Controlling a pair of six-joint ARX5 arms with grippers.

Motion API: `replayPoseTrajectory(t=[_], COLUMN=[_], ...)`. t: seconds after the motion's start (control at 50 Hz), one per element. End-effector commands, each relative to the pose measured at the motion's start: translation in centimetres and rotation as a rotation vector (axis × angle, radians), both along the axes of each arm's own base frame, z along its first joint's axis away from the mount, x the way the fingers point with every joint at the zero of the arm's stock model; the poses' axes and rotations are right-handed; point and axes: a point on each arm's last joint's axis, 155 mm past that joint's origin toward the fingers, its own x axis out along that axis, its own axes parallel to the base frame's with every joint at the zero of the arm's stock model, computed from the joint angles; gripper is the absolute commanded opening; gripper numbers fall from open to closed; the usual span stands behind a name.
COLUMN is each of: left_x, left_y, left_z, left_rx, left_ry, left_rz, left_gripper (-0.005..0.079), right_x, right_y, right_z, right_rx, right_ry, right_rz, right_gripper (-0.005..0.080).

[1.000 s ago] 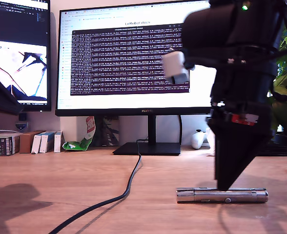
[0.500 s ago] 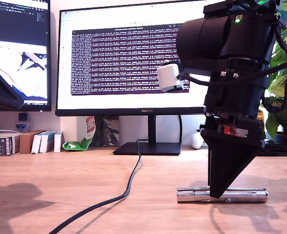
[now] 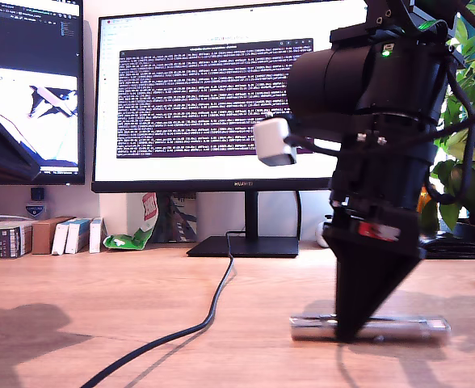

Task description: Pick the metallic laser pointer with your right arm, pass it to your left arm, then place it down to the left side of the table

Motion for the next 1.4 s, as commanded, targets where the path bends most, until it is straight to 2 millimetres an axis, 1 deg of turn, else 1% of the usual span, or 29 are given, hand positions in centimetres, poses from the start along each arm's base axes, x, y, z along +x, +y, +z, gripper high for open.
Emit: replayPoseTrajectory(t=[0.0,0.06,0.1,0.16,0.18,0.32,0.34,0.42,0.54,0.6,0.66,0.68,0.76,0.92,1.02,1.12,1.28,1.38], left_x=[0.2,0.4,0.5,0.8,1.0,1.9,2.0,2.0,2.0,1.8,1.9,2.0,2.5,3.1,3.3,4.0,5.2,5.5], left_y=[-0.4,-0.7,-0.9,-1.1,-1.1,-1.6,-1.7,-2.3,-3.4,-4.0,-4.3,-4.4,-4.5,-4.6,-4.5,-4.1,-3.3,-2.8], left_z=[0.8,1.3,1.7,2.2,2.5,4.1,4.4,5.5,7.0,8.0,9.2,9.7,11.4,14.2,14.6,14.6,15.9,16.0], left_rx=[-0.019,-0.038,-0.051,-0.063,-0.068,-0.097,-0.103,-0.114,-0.118,-0.144,-0.171,-0.191,-0.228,-0.281,-0.273,-0.252,-0.243,-0.238], left_ry=[-0.038,-0.062,-0.078,-0.107,-0.120,-0.218,-0.235,-0.326,-0.470,-0.513,-0.561,-0.553,-0.606,-0.704,-0.743,-0.757,-0.829,-0.837], left_rz=[-0.021,-0.033,-0.042,-0.045,-0.046,-0.065,-0.073,-0.122,-0.195,-0.223,-0.226,-0.213,-0.196,-0.169,-0.165,-0.128,-0.069,-0.054], left_gripper=[0.0062,0.0163,0.0216,0.0264,0.0274,0.0277,0.0277,0.0277,0.0281,0.0314,0.0340,0.0348,0.0350,0.0363,0.0369,0.0369,0.0369,0.0369], right_x=[-0.1,0.5,1.0,1.6,1.9,3.9,4.3,4.6,4.7,4.6,4.6,4.5,4.5,4.4,4.2,4.0,3.5,3.0], right_y=[0.3,0.8,1.3,2.4,3.1,6.4,7.0,8.5,10.6,11.5,12.3,12.6,13.4,14.5,14.7,14.7,14.3,14.4], right_z=[-0.4,0.3,1.0,2.5,3.3,8.4,9.4,11.9,14.5,15.6,16.9,17.2,18.8,22.2,23.6,24.4,25.0,25.5], right_rx=[0.008,0.022,0.039,0.080,0.107,0.252,0.273,0.325,0.397,0.433,0.468,0.478,0.507,0.558,0.571,0.573,0.573,0.581], right_ry=[0.012,0.001,-0.002,0.000,0.000,-0.053,-0.067,-0.091,-0.122,-0.130,-0.146,-0.148,-0.171,-0.215,-0.227,-0.227,-0.227,-0.233], right_rz=[-0.017,-0.034,-0.051,-0.071,-0.078,-0.075,-0.069,-0.042,-0.001,0.019,0.039,0.045,0.065,0.093,0.103,0.104,0.107,0.118], right_gripper=[-0.0010,-0.0010,-0.0010,-0.0010,-0.0011,-0.0011,-0.0011,-0.0011,-0.0011,-0.0011,-0.0011,-0.0011,-0.0011,-0.0011,-0.0011,-0.0011,-0.0011,-0.0011])
